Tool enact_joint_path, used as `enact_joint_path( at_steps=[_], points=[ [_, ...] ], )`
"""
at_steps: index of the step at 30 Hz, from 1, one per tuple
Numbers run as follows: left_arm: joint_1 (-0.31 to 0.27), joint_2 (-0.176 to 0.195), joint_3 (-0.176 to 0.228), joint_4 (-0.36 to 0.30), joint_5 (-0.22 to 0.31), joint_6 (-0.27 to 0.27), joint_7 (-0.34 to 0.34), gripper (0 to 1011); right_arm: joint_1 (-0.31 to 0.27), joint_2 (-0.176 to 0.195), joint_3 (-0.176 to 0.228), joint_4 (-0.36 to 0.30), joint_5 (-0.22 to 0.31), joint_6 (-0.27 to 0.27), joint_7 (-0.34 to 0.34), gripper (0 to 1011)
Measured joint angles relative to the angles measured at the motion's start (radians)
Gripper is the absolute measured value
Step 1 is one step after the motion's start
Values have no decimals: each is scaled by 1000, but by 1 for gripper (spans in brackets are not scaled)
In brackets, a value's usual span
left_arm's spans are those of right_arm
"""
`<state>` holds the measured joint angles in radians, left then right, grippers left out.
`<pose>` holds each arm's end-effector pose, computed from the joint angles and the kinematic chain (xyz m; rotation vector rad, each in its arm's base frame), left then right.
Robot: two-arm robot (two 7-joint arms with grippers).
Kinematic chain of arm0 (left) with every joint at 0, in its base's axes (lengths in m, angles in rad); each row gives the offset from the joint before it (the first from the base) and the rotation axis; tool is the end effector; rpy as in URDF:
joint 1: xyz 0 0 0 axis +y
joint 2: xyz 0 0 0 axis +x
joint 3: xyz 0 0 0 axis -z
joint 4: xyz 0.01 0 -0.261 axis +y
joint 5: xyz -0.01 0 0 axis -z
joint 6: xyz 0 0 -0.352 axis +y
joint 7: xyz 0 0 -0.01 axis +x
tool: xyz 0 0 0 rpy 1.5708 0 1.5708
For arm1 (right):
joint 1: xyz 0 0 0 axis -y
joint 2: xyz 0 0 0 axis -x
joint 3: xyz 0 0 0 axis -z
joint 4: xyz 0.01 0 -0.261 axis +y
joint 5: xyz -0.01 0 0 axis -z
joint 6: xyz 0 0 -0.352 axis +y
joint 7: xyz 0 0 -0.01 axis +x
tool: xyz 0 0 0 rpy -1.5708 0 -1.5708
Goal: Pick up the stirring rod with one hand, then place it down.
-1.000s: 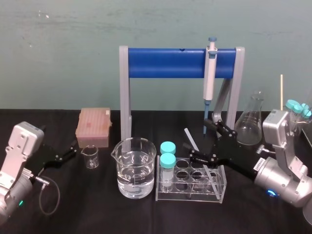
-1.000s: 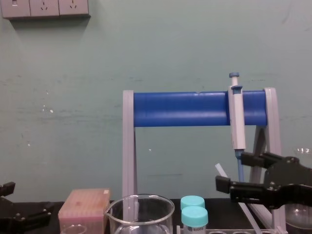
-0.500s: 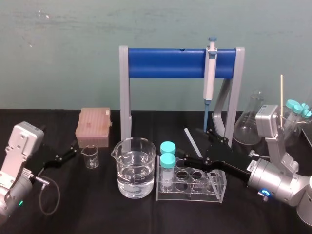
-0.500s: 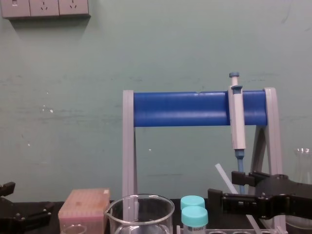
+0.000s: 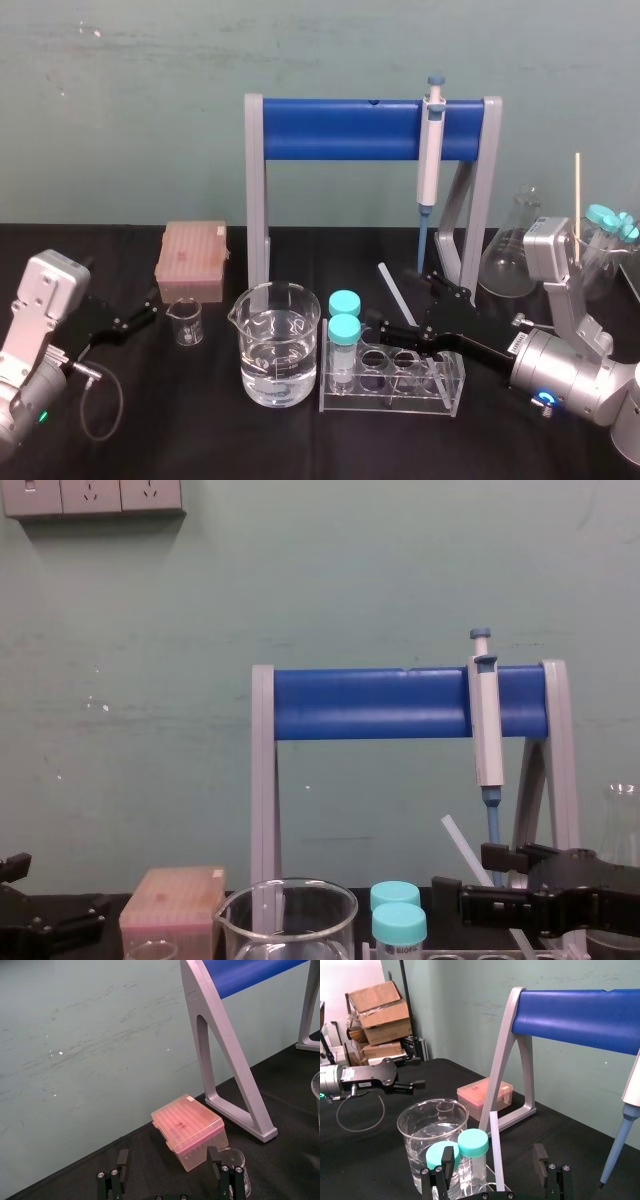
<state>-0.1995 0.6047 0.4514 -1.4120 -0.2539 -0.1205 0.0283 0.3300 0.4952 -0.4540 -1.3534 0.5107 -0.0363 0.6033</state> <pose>0.3942 0.0548 -0.2872 0.3045 -0.2850 1.2480 0.4311 -0.0263 -0.2560 -0.0882 0.0013 -0.6838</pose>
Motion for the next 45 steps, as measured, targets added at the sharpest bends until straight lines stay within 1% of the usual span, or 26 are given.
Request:
enact_joint_path(
  at_steps=[10,13,15,16,18,19,21,22,23,24,25,26,27,29,30,32,36,37,42,45],
  points=[
    [0,0,0,0,0,0,0,1000,0,1,0,0,-1,-4,-1,1003],
    [0,0,0,0,0,0,0,1000,0,1,-1,0,-1,-4,-1,965],
    [0,0,0,0,0,0,0,1000,0,1,-1,-1,-1,-5,-2,891],
    [0,0,0,0,0,0,0,1000,0,1,-1,-1,-1,-5,-2,891],
    [0,0,0,0,0,0,0,1000,0,1,-1,-1,-1,-5,-2,841],
    [0,0,0,0,0,0,0,1000,0,1,-1,-1,-1,-5,-2,788],
    [0,0,0,0,0,0,0,1000,0,1,-1,-1,-1,-6,-2,749],
    [0,0,0,0,0,0,0,1000,0,1,-2,-1,-1,-6,-2,713],
    [0,0,0,0,0,0,0,1000,0,1,-2,-1,-1,-6,-2,713],
    [0,0,0,0,0,0,0,1000,0,1,-2,-1,-1,-6,-2,651],
    [0,0,0,0,0,0,0,1000,0,1,-2,-1,-1,-6,-2,632],
    [0,0,0,0,0,0,0,1000,0,1,-2,-1,-1,-6,-2,574],
    [0,0,0,0,0,0,0,1000,0,1,-2,-2,-1,-6,-2,574],
    [0,0,0,0,0,0,0,1000,0,1,-2,-2,-1,-7,-2,511],
    [0,0,0,0,0,0,0,1000,0,1,-2,-2,-1,-7,-2,449],
    [0,0,0,0,0,0,0,1000,0,1,-2,-2,-1,-7,-2,409],
    [0,0,0,0,0,0,0,1000,0,1,-2,-2,-2,-7,-2,274],
    [0,0,0,0,0,0,0,1000,0,1,-2,-2,-2,-7,-2,227],
    [0,0,0,0,0,0,0,1000,0,1,-2,-2,-2,-7,-2,91],
    [0,0,0,0,0,0,0,1000,0,1,-2,-2,-2,-7,-2,67]
  ],
)
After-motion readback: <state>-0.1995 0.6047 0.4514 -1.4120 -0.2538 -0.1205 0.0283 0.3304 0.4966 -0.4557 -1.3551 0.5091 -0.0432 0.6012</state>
